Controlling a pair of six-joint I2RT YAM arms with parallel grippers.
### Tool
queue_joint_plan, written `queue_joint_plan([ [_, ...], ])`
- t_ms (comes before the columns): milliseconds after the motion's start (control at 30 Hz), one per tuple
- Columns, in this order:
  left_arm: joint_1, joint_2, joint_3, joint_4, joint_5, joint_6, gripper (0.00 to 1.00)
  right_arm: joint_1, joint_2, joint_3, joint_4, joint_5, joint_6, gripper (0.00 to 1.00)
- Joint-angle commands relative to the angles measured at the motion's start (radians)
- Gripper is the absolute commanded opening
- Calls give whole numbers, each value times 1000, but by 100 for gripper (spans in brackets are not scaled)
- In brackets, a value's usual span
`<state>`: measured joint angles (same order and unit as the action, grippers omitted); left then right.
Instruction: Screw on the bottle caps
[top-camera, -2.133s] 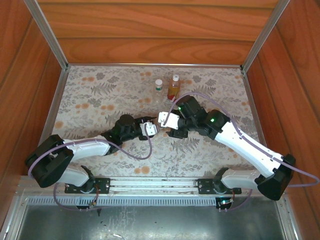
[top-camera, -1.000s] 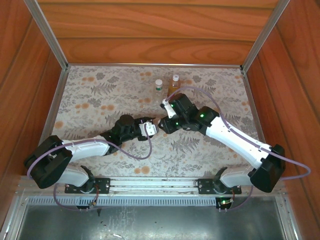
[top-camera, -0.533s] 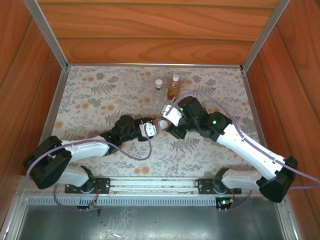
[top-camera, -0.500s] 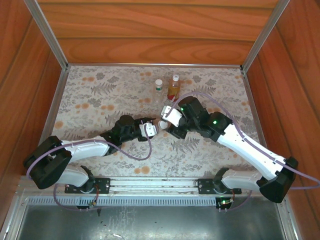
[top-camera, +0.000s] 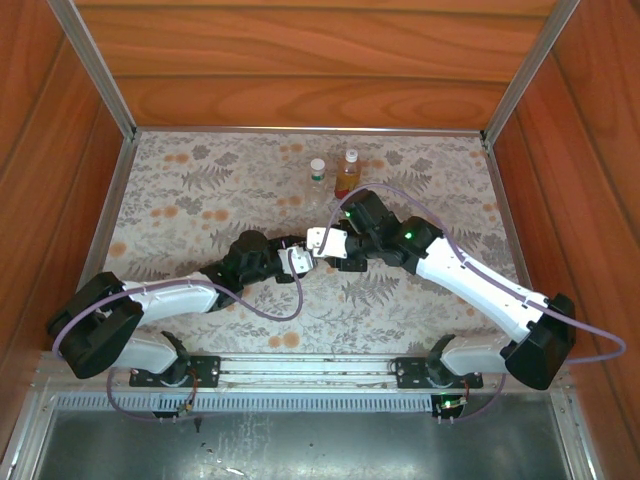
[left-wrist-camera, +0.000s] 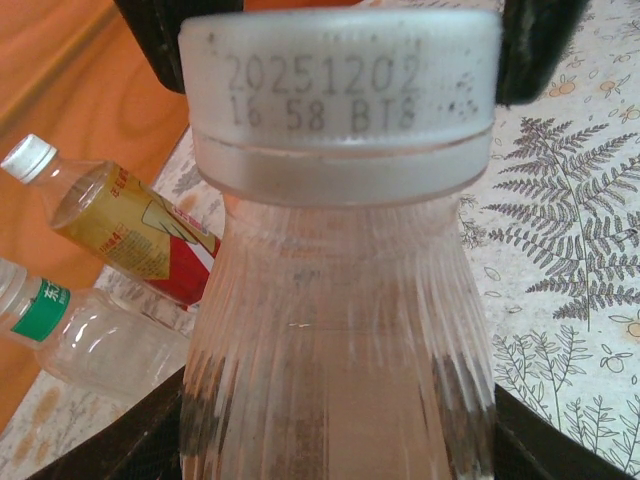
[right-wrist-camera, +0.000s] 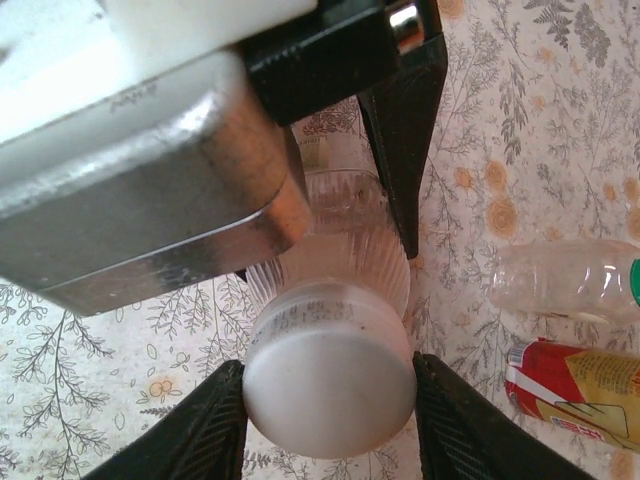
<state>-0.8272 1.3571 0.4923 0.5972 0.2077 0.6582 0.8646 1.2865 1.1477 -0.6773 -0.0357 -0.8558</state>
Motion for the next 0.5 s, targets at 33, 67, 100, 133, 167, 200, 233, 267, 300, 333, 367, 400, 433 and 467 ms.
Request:
queue_joint_plan([
  [33,-7,-24,-8,15,14,11,54,9,0,23,5,-33,-30,37],
  [67,-7,-23,-7,15,12,13,54,9,-1,24,2,-35,-19,34],
  [100,-7,-24,-7,15,13,12,54,9,-4,23,5,-37,-1,29],
  [133,-7,-24,-7,16,13,13,54,9,-6,21,9,-37,30,24],
  [167,-7,-25,-7,15,11,12,54,9,-8,21,15,-40,67,19],
  [200,-7,-26,-7,15,11,13,54,7,-10,19,19,-43,107,13],
  [233,-6,-26,-7,15,9,13,54,9,-12,19,30,-43,180,7],
  [267,-7,-26,-8,15,7,13,54,8,-10,19,46,-32,269,3],
  [300,-7,-27,-7,15,6,13,54,8,-6,26,59,-16,388,0],
  [333,-7,-26,-7,13,4,14,54,8,0,34,57,-5,462,0],
  [367,-7,-27,-8,14,3,15,54,8,7,45,40,-4,511,0],
  [400,-7,-26,-8,14,2,16,54,7,10,48,31,-6,529,0],
  [433,-7,-27,-7,14,0,17,54,8,9,42,31,4,558,0],
  [467,-6,-28,-7,14,0,17,54,8,5,32,38,23,593,0],
])
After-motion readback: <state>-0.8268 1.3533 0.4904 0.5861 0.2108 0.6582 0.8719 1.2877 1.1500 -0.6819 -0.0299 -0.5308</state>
